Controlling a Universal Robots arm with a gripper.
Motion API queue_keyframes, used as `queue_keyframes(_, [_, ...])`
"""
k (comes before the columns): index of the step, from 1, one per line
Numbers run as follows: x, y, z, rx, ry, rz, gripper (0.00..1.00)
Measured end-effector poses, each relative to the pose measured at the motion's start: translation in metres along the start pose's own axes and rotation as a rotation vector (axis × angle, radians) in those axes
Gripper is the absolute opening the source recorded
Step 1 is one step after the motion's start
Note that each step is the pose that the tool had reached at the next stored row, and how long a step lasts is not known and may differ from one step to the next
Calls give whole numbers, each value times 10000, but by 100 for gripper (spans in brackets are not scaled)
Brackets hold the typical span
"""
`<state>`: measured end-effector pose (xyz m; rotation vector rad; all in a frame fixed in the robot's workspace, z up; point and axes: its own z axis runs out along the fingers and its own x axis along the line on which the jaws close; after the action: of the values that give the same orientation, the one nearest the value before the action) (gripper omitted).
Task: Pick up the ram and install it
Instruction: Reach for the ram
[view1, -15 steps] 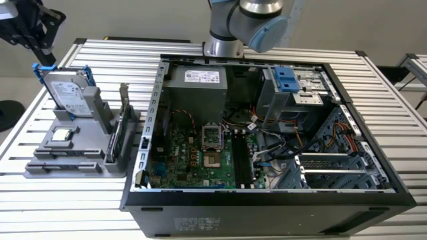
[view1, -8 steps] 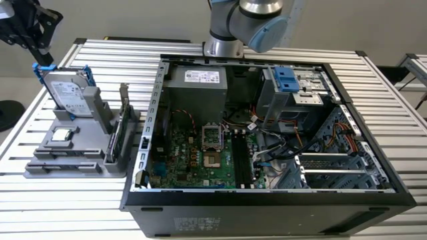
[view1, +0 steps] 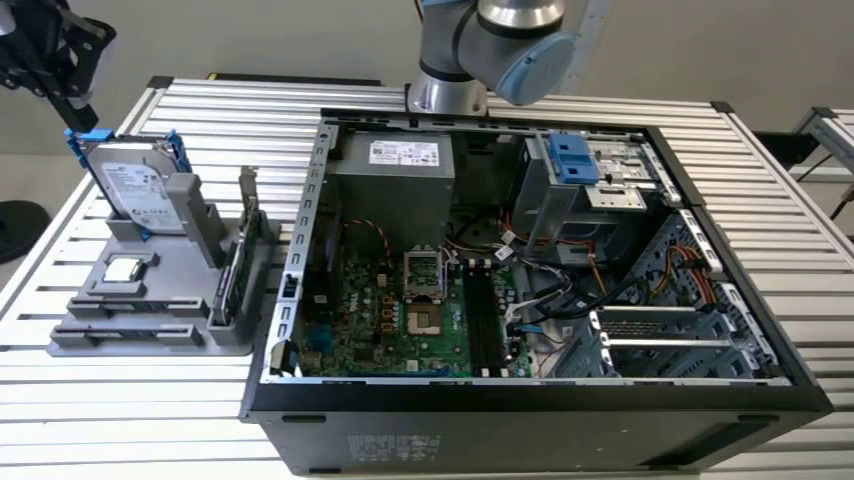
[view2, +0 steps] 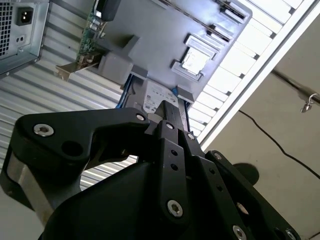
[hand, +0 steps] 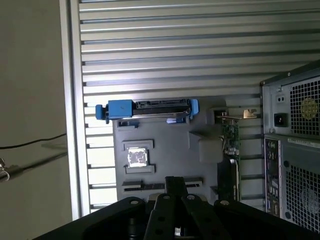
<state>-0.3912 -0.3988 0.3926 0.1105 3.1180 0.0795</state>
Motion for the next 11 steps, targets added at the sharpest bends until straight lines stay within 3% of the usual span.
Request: queue_keyframes(11, [80,-22,-2,0,0,0,0])
